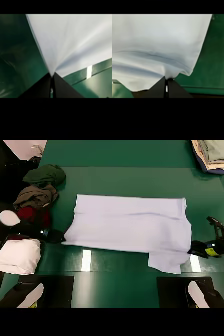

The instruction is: Fold the shirts.

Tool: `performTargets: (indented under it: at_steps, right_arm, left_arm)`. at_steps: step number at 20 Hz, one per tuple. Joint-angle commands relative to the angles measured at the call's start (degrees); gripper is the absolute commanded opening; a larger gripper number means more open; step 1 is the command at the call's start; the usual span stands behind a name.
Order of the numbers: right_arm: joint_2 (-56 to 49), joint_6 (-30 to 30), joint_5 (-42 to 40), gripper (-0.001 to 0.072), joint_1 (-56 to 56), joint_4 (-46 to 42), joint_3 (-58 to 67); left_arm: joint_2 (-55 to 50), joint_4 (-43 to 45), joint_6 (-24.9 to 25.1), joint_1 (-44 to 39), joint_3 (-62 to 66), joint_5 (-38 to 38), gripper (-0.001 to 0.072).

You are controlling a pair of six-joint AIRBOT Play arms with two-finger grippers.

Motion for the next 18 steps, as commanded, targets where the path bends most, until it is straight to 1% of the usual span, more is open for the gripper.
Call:
performTargets:
  at_steps: [1,3,5,6,8,12,14,18]
  right_arm:
    - [9.7,0.2,4.0,0.0019,0.3,-2.3,-0.2]
    - [11.7,0.2,2.0,0.0018,0.3,-0.9,1.8]
    - [9.5,0.2,-0.7,0.0018,0.3,2.8,5.8]
    - [6.8,0.1,-2.6,0.0018,0.3,5.5,8.0]
    - [0.4,0.1,-6.4,0.0017,0.3,8.3,12.4]
    - [-14.2,-0.5,-11.2,0.0018,3.7,9.1,21.2]
    - [-21.3,-0.5,-13.0,0.0018,6.6,9.1,25.2]
    - [-32.4,-0.4,-16.2,0.0019,10.4,9.1,32.9]
  left_arm:
    - [7.5,0.9,-3.7,0.0,-4.7,-5.9,0.0026]
    - [7.6,-2.7,-3.7,0.0,-3.2,-4.8,0.0026]
    - [6.9,-6.8,-4.8,0.0,0.4,0.6,0.0026]
    - [5.3,-8.0,-4.7,0.0,2.7,3.7,0.0026]
    - [0.4,-8.2,-4.5,0.0,6.5,6.7,0.0025]
    - [-12.4,-8.8,-4.5,0.0,13.2,13.4,0.0026]
    - [-18.6,-9.0,-4.5,0.0,16.7,15.5,0.0027]
    - [-28.9,-9.9,-4.4,0.0,23.5,17.2,0.0027]
